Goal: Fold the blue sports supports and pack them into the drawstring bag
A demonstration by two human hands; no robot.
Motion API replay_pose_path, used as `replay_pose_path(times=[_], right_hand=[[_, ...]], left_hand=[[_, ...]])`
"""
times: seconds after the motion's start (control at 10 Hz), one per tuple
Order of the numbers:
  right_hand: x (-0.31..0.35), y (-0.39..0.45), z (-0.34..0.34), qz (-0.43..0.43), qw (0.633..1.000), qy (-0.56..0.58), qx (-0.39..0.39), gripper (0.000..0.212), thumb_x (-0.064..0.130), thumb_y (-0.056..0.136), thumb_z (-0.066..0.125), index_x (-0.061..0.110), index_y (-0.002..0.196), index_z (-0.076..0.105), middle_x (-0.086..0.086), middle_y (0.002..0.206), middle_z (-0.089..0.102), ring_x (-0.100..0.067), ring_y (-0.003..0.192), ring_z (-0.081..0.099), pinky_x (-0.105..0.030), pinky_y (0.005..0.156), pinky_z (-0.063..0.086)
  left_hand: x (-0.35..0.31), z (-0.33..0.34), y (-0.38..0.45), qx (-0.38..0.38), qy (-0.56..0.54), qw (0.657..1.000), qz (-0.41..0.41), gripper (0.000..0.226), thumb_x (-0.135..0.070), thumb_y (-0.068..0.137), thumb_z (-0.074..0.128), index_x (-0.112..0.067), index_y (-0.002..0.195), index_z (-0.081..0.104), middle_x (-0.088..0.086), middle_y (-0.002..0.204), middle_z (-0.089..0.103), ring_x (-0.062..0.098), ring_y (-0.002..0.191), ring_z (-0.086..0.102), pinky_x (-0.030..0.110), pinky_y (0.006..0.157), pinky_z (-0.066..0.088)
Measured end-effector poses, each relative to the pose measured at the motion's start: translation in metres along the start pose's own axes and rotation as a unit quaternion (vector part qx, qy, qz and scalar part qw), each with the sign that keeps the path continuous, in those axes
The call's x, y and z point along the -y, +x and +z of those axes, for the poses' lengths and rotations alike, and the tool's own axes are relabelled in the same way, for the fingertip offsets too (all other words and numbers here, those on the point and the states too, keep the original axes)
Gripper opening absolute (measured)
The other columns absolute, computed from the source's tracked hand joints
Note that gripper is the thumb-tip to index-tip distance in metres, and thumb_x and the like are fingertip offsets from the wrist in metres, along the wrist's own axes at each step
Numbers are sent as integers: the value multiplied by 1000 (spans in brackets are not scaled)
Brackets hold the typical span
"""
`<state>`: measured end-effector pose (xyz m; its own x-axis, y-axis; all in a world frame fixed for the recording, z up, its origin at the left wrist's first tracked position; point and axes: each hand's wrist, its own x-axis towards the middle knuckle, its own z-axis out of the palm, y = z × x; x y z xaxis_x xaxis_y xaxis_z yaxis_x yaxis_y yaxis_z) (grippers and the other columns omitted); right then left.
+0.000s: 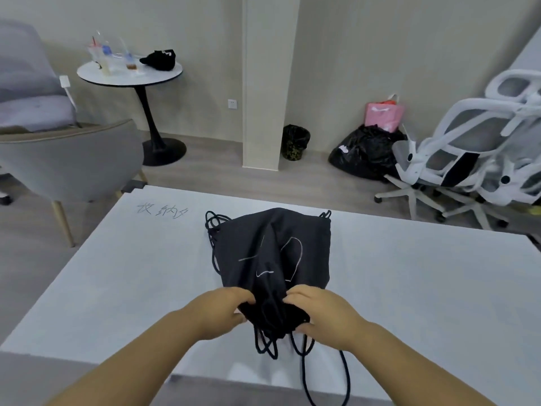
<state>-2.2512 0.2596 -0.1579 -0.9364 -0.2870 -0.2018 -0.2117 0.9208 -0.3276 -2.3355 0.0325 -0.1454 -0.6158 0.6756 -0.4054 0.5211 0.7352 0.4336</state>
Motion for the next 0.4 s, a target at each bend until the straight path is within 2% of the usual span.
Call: replay_pose_path(times=[0.2, 0.4], right_hand=[[0, -16, 18, 37, 998, 5, 58, 49, 25, 90, 57, 30, 137, 44, 8, 137, 45, -16, 124, 46, -34, 98, 43], [-8, -22, -10, 84, 992, 3, 96, 42, 32, 89, 60, 24, 129, 52, 0, 129, 55, -22, 116, 52, -39, 95, 46]], left_hand=[[-21, 40, -10, -1, 25, 999, -33, 36, -22, 93, 53, -23, 128, 50, -5, 135, 49, 16, 120, 49, 29, 100, 42], [-36, 41, -16, -4, 50, 996, -80, 33, -26, 91, 54, -22, 124, 53, 1, 130, 52, 22, 116, 51, 35, 98, 44]])
